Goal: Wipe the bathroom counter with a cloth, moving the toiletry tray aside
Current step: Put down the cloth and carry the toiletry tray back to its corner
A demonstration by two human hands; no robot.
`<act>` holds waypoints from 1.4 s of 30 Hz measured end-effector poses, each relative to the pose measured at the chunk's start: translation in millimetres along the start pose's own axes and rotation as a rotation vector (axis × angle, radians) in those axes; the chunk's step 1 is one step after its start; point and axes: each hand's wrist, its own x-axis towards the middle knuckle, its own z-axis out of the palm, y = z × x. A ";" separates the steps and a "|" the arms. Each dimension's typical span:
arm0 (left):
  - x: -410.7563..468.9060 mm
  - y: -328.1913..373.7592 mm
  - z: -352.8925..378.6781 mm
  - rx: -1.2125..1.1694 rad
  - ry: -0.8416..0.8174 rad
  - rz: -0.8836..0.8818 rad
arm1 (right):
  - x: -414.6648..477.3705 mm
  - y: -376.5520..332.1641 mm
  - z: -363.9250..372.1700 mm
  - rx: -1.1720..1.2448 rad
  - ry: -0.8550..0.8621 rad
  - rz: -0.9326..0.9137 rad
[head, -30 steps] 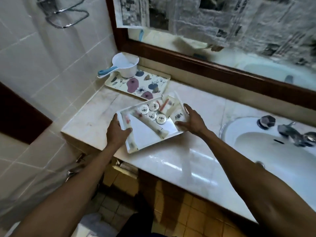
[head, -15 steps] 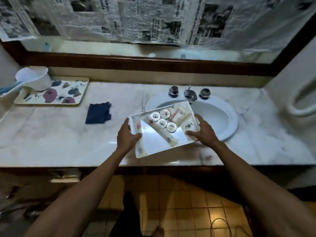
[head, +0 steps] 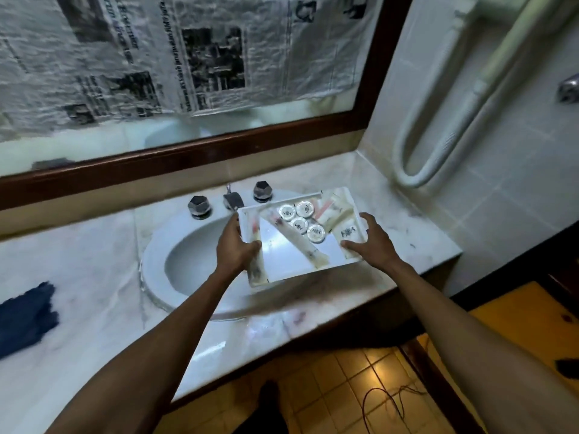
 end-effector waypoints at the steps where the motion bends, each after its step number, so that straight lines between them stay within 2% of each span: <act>1: 15.3 8.9 9.0 0.003 0.002 0.019 | 13.9 2.2 -7.4 -0.007 0.017 0.010; 9: 130.4 45.0 60.1 0.077 -0.067 0.017 | 117.9 10.8 -43.3 0.026 0.091 0.116; 13: 170.9 61.8 82.9 0.128 -0.069 -0.063 | 155.5 14.6 -47.6 0.074 0.095 0.151; 18: 218.4 77.1 115.5 0.171 -0.062 -0.104 | 213.6 28.4 -53.6 0.094 0.039 0.179; 23: 263.2 86.0 149.8 0.203 -0.039 -0.173 | 270.0 41.8 -59.6 0.009 -0.141 0.173; 28: 293.8 88.5 187.8 0.225 -0.016 -0.266 | 320.2 56.3 -61.2 -0.051 -0.207 0.162; 36: 326.3 87.7 234.5 0.217 0.020 -0.320 | 372.5 80.7 -61.3 -0.118 -0.268 0.127; 42: 337.8 92.0 264.4 0.226 0.071 -0.328 | 393.5 97.8 -60.3 -0.086 -0.192 0.099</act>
